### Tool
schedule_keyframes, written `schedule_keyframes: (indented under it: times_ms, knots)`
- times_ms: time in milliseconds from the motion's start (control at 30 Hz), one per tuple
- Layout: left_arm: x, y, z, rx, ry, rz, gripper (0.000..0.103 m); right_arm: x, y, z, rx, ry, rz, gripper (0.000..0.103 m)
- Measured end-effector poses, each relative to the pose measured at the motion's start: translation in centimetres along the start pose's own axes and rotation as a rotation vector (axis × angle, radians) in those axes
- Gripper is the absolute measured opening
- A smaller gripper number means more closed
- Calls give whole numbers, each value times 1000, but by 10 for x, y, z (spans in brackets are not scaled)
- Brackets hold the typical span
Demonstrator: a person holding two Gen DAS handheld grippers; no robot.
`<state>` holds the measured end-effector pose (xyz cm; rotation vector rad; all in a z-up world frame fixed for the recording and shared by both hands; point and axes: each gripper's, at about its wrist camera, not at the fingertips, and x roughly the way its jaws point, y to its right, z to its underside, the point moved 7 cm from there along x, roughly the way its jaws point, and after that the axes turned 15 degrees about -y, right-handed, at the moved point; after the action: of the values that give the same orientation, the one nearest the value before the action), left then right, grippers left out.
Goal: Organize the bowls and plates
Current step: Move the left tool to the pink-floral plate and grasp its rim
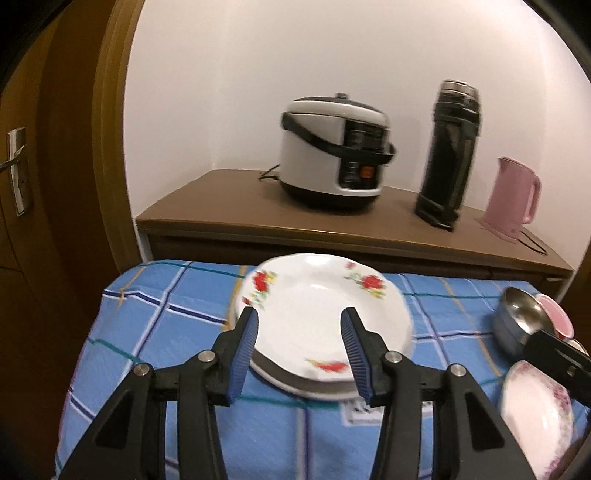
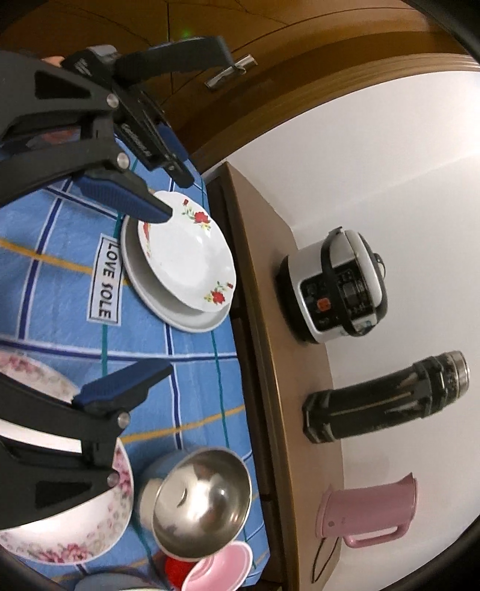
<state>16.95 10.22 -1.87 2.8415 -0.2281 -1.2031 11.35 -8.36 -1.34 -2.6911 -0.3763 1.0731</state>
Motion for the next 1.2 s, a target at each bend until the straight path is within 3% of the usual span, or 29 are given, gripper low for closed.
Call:
schedule_keyframes:
  times_ms: [467,833,1200]
  knots:
    - [-16,70,44,49,-72,87,49,-66,60,23,24,112,86,77]
    - [-24,109,65,97,-114,133,49,-87,104,53,71,101,102,77]
    - [-14,138,84,116,-180,172,49,-86,141,84,127,36,161,77]
